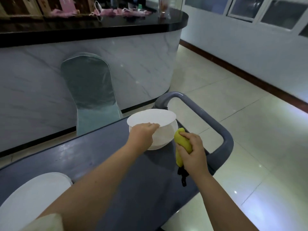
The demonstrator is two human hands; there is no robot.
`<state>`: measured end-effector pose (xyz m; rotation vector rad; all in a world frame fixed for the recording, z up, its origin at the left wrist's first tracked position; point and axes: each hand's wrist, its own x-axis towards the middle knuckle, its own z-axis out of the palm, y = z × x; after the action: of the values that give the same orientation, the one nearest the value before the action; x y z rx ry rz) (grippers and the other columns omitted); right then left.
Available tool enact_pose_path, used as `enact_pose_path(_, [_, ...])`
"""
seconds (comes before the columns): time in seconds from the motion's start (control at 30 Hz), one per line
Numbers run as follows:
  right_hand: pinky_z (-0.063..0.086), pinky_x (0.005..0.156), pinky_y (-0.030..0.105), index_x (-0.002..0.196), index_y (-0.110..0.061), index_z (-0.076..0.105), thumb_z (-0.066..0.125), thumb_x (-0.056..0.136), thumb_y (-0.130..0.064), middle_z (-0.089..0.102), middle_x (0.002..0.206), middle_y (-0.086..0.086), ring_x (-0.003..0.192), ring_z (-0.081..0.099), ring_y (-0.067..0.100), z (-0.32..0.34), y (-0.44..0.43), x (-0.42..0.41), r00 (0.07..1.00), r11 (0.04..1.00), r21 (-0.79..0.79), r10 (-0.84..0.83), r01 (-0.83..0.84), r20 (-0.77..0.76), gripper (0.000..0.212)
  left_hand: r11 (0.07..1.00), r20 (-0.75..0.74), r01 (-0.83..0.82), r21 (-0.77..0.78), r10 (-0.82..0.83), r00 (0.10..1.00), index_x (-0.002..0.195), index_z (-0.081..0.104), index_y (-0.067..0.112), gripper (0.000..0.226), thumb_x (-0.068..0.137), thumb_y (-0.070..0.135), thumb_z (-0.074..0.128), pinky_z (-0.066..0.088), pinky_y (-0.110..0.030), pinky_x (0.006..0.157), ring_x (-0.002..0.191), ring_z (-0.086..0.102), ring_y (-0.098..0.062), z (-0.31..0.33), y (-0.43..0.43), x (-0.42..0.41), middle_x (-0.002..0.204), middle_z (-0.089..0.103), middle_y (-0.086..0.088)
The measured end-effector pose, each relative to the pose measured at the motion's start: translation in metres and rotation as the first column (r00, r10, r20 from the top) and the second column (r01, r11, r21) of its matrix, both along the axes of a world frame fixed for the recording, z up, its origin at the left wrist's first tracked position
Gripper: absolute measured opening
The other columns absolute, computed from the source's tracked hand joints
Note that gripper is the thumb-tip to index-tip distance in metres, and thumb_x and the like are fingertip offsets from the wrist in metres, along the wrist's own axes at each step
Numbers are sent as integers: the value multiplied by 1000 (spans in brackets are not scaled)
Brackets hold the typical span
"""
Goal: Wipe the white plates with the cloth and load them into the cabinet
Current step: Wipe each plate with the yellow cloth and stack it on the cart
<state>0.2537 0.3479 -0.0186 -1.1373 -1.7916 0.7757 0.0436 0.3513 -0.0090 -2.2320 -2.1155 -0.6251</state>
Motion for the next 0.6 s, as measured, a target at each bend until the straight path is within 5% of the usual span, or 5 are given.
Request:
enact_pose_path(0.1, [39, 88, 11, 112, -55, 50, 64, 86, -32, 46, 114, -29, 109, 50, -1, -3, -1, 3, 1000, 1000, -2, 18, -18, 19, 37, 956, -164, 31, -292, -82, 983, 146, 40, 24, 56, 93, 6, 48, 41, -35, 99, 133, 45, -22, -14, -2, 7, 147, 46, -2])
enact_pose_path(0.3, [42, 93, 23, 113, -47, 52, 68, 88, -20, 49, 114, -19, 109, 50, 2, -12, -9, 2, 998, 998, -50, 39, -37, 47, 40, 874, -230, 83, -478, -216, 949, 146, 34, 21, 58, 93, 1, 46, 39, -34, 89, 129, 40, -25, -19, -10, 16, 146, 37, -6])
enact_pose_path(0.43, [39, 89, 16, 117, -39, 55, 68, 88, -21, 48, 114, -15, 109, 48, 2, -10, -19, -21, 993, 995, -52, 93, -89, 78, 37, 976, 152, 11, -219, 23, 988, 131, 58, 26, 34, 98, 23, 52, 39, -31, 93, 116, 54, -20, -22, -36, -4, 127, 62, 1])
enact_pose_path(0.53, [37, 92, 13, 119, -33, 57, 67, 85, -23, 48, 115, -12, 109, 46, 2, -6, -34, -62, 966, 970, -19, 245, -244, 82, 37, 954, 523, -287, -83, 286, 803, 107, 71, 29, 20, 90, 38, 65, 52, -29, 78, 91, 66, -12, -31, -81, -35, 96, 72, 11])
enact_pose_path(0.6, [34, 96, 12, 120, -31, 59, 67, 82, -23, 48, 116, -8, 110, 46, 5, -8, -49, -94, 924, 929, -24, 370, -369, 95, 40, 885, 607, -442, -145, 432, 667, 93, 70, 32, 9, 86, 38, 69, 52, -27, 69, 76, 65, -9, -44, -120, -61, 77, 67, 16])
